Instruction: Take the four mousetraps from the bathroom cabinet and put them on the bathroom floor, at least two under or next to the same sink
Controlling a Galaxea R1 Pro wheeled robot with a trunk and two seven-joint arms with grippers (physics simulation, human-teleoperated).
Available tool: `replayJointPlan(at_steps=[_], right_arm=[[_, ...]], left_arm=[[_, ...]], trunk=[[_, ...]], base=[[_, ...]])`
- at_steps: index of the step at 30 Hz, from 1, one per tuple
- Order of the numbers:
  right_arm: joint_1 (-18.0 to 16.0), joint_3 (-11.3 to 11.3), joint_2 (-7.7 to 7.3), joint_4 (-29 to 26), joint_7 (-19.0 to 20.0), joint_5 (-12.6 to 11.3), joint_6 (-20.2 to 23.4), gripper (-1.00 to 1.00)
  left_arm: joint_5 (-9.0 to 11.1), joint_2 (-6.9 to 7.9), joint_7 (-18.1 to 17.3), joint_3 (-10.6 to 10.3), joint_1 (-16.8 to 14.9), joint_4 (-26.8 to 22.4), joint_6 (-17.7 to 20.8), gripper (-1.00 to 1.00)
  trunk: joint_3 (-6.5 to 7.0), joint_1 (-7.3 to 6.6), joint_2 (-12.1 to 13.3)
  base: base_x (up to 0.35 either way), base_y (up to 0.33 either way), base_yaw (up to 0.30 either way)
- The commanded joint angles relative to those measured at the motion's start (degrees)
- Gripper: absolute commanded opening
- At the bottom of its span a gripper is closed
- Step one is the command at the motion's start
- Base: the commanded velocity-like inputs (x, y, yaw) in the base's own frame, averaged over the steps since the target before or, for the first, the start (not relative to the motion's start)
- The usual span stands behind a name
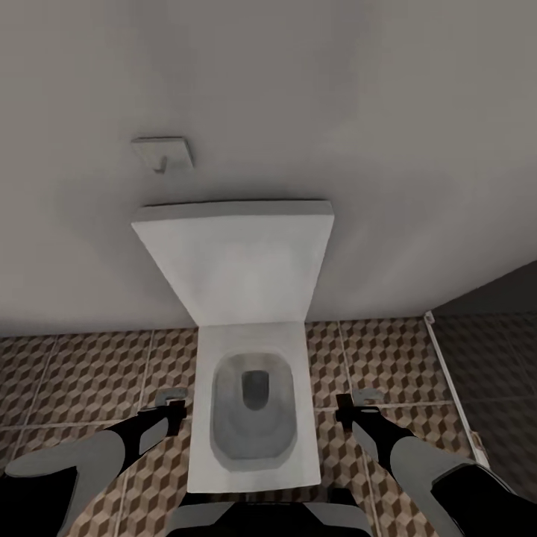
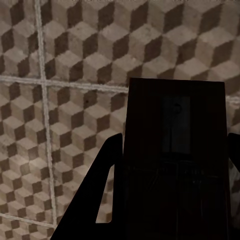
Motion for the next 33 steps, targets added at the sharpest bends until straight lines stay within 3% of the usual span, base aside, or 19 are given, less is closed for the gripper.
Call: replayJointPlan(at_steps=[1, 8, 17, 26, 33], right_arm=[[0.0, 0.0, -0.03, 0.0, 0.0, -0.2, -0.1, -1.0], [0.0, 0.0, -0.03, 0.0, 0.0, -0.2, 0.0, -1.0], [0.0, 0.0, 0.0, 0.0, 0.0, -0.2, 0.0, -1.0], [0.0, 0.0, 0.0, 0.0, 0.0, -0.2, 0.0, -1.0], [0.0, 0.0, 0.0, 0.0, 0.0, -0.2, 0.0, -1.0]], left_arm=[[-0.1, 0.0, 0.1, 0.0, 0.0, 0.0, 0.0, -1.0], [-0.1, 0.0, 0.1, 0.0, 0.0, -0.1, 0.0, -1.0], [-0.2, -0.02, 0.1, 0.0, 0.0, -0.1, 0.0, -1.0], [0.1, 0.08, 0.2, 0.0, 0.0, 0.1, 0.0, -1.0], [0.1, 0.12, 0.2, 0.0, 0.0, 0.0, -0.1, -1.0]], trunk=[[-0.15, 0.23, -0.4], [-1.35, 1.76, -3.2], [-1.34, 1.76, -3.2], [-1.34, 1.76, -3.2], [-1.34, 1.76, -3.2]], base=[[0.0, 0.0, 0.03], [0.0, 0.0, 0.008], [-0.009, 0.0, 0.0], [-0.258, 0.0, 0.0], [-0.06, 0.0, 0.0]])
